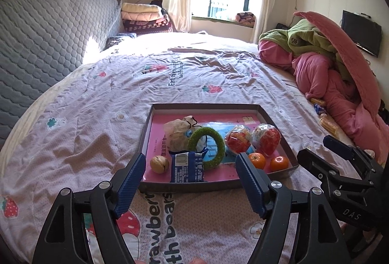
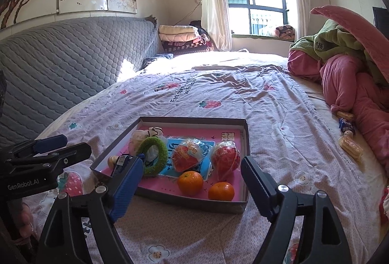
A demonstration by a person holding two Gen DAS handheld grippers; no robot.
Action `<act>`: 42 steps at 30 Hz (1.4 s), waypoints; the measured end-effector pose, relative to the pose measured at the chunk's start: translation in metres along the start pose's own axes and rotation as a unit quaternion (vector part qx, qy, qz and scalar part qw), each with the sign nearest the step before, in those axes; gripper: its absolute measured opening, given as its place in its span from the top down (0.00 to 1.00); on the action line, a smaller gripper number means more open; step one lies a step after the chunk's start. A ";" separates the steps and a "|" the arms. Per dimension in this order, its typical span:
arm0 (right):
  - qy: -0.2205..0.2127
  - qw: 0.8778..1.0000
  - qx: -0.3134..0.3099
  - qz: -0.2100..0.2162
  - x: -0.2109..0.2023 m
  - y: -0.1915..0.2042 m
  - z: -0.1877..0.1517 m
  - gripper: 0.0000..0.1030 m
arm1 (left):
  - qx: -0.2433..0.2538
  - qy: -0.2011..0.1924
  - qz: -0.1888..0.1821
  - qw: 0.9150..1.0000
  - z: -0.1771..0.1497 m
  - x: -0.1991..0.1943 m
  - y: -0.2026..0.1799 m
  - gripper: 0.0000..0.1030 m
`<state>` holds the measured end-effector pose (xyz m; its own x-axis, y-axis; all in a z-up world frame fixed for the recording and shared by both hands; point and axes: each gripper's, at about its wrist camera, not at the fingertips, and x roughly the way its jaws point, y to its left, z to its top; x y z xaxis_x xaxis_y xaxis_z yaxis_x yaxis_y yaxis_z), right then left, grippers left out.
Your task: Organize objects
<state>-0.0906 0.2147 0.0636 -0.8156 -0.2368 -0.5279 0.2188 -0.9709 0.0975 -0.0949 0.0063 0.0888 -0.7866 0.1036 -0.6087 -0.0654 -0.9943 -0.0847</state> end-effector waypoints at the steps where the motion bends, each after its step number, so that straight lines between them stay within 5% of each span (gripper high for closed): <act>1: 0.001 1.000 0.000 -0.002 -0.001 0.002 0.000 0.19 | -0.001 -0.001 0.002 1.000 -0.002 -0.003 0.000 0.25; 21: 0.035 0.999 0.001 -0.017 -0.026 0.023 -0.046 0.13 | 0.000 0.030 0.046 0.998 -0.063 -0.002 0.002 0.24; 30: 0.048 0.999 0.010 -0.018 -0.024 0.022 -0.071 0.13 | -0.003 0.056 0.037 0.998 -0.096 0.011 0.000 0.24; 42: 0.038 0.998 0.015 -0.050 -0.024 0.025 -0.091 0.13 | 0.017 0.049 0.056 0.997 -0.119 0.021 -0.005 0.24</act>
<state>-0.0167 0.1999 0.0023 -0.7900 -0.1360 -0.5979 0.1215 -0.9905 0.0648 -0.0381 0.0169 -0.0171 -0.7266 -0.0067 -0.6871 -0.0029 -0.9999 0.0128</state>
